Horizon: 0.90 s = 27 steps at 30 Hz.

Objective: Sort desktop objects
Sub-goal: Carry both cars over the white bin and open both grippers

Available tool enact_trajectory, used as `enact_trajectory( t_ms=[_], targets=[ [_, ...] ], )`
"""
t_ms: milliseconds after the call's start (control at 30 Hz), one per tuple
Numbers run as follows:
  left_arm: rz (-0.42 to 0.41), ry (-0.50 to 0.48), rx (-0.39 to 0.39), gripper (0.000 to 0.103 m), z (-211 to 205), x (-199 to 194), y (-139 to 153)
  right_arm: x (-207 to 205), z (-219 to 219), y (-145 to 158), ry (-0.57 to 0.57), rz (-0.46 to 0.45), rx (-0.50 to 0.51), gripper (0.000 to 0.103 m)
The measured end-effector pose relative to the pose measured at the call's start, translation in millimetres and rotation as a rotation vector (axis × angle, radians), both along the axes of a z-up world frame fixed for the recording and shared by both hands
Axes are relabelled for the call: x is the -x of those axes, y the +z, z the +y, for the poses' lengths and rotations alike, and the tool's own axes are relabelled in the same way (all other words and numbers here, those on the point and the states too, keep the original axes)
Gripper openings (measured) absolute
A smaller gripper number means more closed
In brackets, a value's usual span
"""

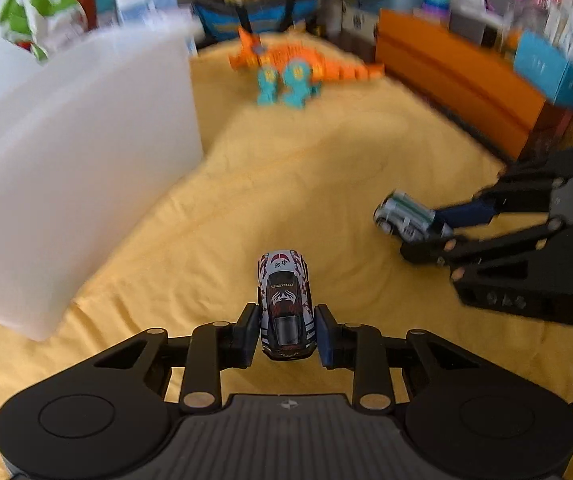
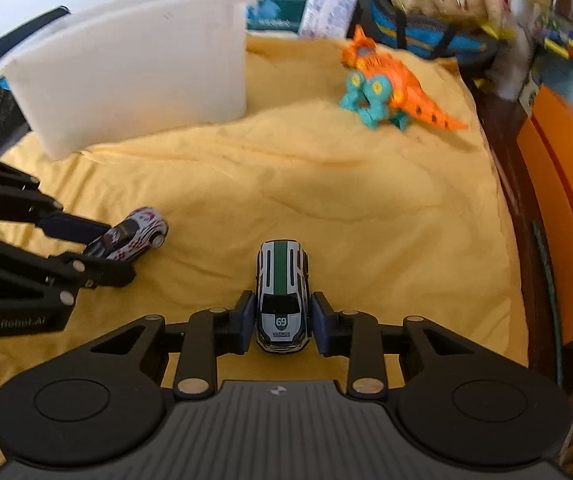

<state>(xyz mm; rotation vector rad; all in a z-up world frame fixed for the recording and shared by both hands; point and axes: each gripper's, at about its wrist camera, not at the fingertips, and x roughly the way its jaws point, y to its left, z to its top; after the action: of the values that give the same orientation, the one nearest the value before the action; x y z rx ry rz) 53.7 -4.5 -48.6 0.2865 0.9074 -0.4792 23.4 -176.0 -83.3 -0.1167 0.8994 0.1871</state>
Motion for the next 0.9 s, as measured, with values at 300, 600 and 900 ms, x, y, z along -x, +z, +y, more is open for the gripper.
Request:
enact_trajectory(
  t_ms=[300,600,900],
  targets=[
    [-0.297,0.177,0.096,0.033,59,-26,119,-33,27,107,0.099,-0.263,-0.062,0.033],
    [-0.37,0.382,-0.044,0.033,107,-91,117,-118,98,146,0.171,-0.304,-0.204,0.033],
    [-0.255,0.373,-0.11,0.048,118,-108,70,-153,131,115,0.167,-0.203,-0.167,0.049]
  ],
)
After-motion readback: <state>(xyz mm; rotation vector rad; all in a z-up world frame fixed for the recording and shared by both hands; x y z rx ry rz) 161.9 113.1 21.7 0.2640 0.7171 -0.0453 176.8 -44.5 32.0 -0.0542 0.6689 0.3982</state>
